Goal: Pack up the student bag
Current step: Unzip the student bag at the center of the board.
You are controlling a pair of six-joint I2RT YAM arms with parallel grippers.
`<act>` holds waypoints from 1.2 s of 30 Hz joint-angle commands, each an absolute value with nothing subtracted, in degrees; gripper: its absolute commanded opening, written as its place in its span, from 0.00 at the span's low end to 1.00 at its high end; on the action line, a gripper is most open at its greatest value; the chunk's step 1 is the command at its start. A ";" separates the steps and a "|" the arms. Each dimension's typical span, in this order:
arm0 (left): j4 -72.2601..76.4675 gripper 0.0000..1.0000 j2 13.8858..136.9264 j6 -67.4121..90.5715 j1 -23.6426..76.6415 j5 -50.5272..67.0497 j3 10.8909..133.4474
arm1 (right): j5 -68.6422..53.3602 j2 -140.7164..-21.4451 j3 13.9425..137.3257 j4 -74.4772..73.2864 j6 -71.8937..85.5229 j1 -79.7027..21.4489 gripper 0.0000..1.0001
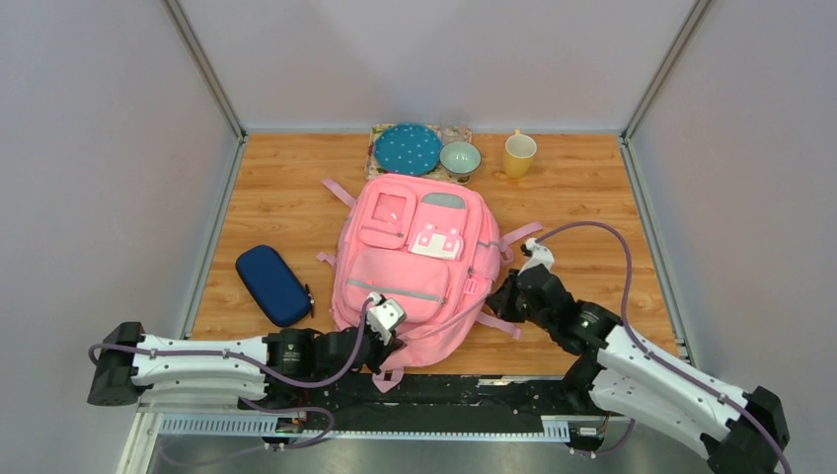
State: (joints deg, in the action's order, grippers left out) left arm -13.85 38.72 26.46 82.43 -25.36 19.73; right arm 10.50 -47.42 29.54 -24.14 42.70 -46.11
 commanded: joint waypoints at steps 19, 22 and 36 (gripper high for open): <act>-17.58 0.00 48.79 31.47 68.55 -25.94 24.70 | 20.13 -30.85 24.52 -41.56 53.88 -45.97 0.23; -17.66 0.00 46.51 31.38 68.64 -24.09 22.51 | 21.27 -28.22 27.59 -43.77 50.37 -45.97 0.42; -19.07 0.34 35.60 32.69 68.64 -13.89 18.01 | 13.88 -44.73 36.56 -29.19 33.22 -45.88 0.50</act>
